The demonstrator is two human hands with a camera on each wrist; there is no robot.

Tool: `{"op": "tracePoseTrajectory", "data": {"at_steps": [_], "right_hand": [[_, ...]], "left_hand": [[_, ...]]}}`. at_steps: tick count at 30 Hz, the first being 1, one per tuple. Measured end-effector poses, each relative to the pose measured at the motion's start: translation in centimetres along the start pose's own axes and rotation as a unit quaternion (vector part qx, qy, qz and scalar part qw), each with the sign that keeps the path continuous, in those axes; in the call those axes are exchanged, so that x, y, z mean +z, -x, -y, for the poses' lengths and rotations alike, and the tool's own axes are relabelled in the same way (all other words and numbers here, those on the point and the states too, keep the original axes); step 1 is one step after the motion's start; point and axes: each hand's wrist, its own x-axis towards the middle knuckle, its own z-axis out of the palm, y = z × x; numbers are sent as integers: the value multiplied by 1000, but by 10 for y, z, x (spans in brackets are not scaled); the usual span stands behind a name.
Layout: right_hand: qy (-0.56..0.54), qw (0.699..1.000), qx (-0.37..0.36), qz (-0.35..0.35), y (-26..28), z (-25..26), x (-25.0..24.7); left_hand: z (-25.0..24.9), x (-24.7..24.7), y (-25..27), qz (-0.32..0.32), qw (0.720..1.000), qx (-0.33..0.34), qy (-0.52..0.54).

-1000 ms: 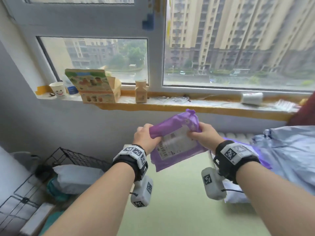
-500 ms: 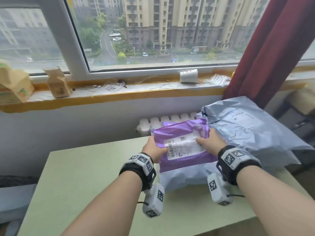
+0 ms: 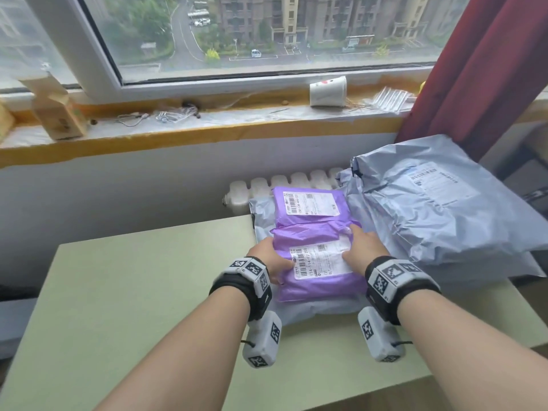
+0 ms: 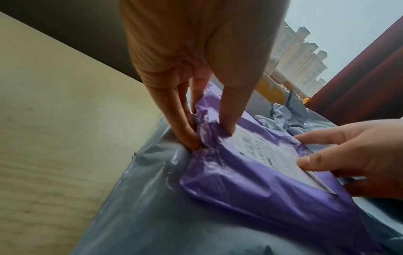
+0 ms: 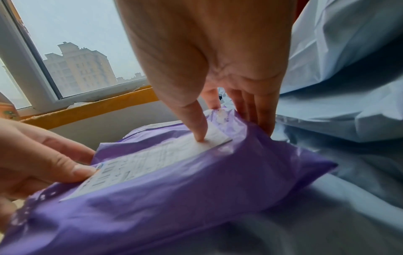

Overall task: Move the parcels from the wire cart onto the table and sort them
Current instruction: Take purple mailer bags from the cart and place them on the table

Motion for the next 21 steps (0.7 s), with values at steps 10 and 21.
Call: {"op": "tracePoseTrajectory", "data": {"at_steps": [10,21], "right_hand": [[52,997,15,53,-7,-2,7],[37,999,-2,-25,10,13,-26]], "left_hand": [[4,11,-2,-11,995,-5,-101],[-6,-9,15,-2,998,-13,-54]]}}
